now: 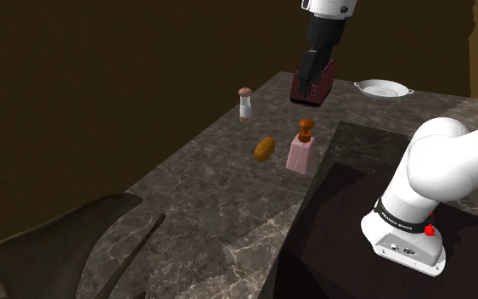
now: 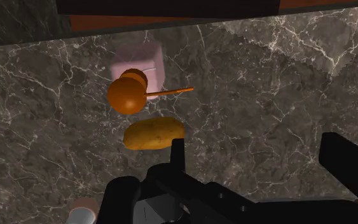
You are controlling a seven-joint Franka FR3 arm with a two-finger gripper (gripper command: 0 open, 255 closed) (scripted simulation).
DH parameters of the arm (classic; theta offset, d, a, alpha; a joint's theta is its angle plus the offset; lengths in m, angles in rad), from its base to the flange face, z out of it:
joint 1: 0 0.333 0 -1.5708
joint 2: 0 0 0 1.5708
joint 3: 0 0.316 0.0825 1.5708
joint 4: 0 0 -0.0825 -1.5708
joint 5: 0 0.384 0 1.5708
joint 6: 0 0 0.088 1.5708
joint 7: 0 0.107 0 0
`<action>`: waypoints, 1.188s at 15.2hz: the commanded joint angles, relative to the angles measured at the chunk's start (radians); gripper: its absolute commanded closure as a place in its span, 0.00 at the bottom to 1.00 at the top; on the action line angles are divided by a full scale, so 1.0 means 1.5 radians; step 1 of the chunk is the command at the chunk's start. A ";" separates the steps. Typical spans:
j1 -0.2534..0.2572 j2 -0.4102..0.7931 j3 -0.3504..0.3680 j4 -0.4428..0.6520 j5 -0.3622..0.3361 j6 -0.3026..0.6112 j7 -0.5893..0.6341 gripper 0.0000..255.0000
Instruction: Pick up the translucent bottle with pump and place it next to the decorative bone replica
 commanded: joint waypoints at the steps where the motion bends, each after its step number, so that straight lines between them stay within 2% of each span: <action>1: 0.000 0.000 0.000 0.000 0.000 0.000 0.000 0.00; 10: -0.017 -0.052 -0.077 -0.203 -0.081 0.176 -0.145 0.00; 16: -0.044 -0.026 -0.143 -0.296 -0.145 0.318 -0.242 0.00; 18: -0.045 -0.015 -0.146 -0.308 -0.147 0.341 -0.242 0.00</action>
